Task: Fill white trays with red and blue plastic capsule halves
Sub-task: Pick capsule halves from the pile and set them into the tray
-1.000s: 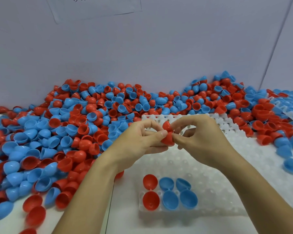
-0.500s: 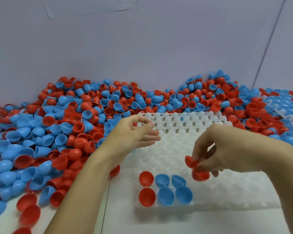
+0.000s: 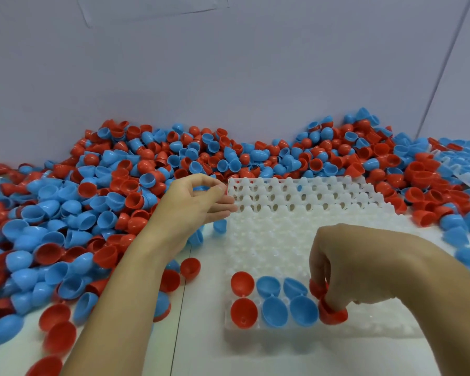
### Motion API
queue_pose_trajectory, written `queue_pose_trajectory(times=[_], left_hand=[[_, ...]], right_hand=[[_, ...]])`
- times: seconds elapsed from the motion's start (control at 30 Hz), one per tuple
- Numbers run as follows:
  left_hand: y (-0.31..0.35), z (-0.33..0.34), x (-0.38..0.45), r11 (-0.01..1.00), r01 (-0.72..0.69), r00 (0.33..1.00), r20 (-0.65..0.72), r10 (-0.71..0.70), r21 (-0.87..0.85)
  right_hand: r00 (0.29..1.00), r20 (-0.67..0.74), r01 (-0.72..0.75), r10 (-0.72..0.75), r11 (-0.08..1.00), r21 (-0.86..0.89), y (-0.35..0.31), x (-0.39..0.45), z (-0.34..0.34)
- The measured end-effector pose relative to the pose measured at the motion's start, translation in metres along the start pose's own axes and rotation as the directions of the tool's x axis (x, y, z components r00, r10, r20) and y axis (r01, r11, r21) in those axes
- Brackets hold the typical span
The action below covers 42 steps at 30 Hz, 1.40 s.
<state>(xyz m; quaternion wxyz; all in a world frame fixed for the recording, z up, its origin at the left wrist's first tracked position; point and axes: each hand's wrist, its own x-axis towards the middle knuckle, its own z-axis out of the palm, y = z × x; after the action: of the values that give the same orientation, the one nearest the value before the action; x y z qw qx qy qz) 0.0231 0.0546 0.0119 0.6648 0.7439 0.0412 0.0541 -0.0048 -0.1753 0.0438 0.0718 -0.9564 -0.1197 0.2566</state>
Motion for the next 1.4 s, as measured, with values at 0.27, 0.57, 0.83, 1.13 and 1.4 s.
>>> queue_pose_trajectory(times=[0.27,0.57,0.83,1.13,1.4], left_hand=[[-0.007,-0.026,0.0,0.74,-0.06,0.986,-0.074,0.147,0.67],[0.002,-0.029,-0.012,0.526,0.017,0.997,0.023,-0.069,0.85],[0.005,-0.023,-0.026,0.288,0.065,0.919,0.056,-0.391,0.955],[0.004,0.024,-0.015,0.911,-0.026,0.998,0.055,0.004,0.411],[-0.004,0.026,-0.008,0.921,-0.085,0.993,-0.046,0.111,0.381]], right_hand=[[0.997,0.059,0.043,-0.045,0.999,0.023,0.015,-0.002,-0.011],[0.872,-0.43,0.352,-0.234,0.911,0.216,0.031,0.038,-0.007],[0.721,-0.654,0.507,-0.227,0.817,0.275,0.026,0.058,0.001],[0.602,-0.699,0.742,-0.386,0.594,0.311,0.006,0.045,0.003],[0.568,-0.745,0.717,-0.349,0.654,0.241,-0.007,0.055,0.014]])
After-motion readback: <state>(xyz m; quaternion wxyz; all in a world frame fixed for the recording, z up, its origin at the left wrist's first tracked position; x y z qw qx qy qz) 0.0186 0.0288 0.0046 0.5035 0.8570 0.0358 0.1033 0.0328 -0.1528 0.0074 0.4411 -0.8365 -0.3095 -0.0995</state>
